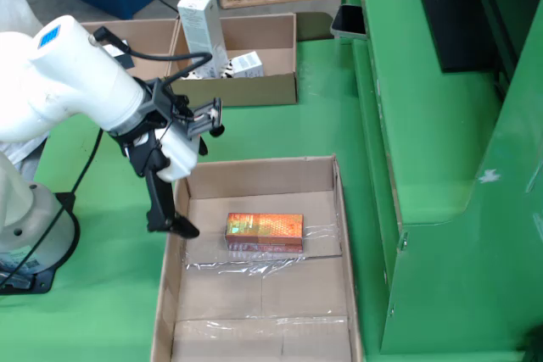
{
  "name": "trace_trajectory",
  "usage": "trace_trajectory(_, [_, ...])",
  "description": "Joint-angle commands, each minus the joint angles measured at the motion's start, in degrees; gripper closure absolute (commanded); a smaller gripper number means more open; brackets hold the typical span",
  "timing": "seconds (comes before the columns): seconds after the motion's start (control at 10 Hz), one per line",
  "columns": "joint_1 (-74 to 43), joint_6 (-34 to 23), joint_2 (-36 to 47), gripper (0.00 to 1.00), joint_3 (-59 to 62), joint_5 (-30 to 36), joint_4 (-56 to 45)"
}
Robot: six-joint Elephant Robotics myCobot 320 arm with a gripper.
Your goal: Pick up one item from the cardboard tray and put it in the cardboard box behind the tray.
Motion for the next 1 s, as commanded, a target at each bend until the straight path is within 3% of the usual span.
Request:
trace_trajectory(0.0, [6.1,2.8,0.7,0.0,2.6,-1.8,-0.8])
trace_trajectory(0.3, [8.5,4.2,-1.9,0.0,5.6,-2.4,-1.9])
trace_trajectory(0.6, [7.8,4.5,-11.4,0.0,14.1,-2.2,-0.9])
trace_trajectory(0.8, [6.8,3.8,-19.1,0.0,23.4,-1.3,-2.5])
trace_trajectory(0.9, [6.2,3.7,-30.2,0.0,39.9,-1.1,-9.3])
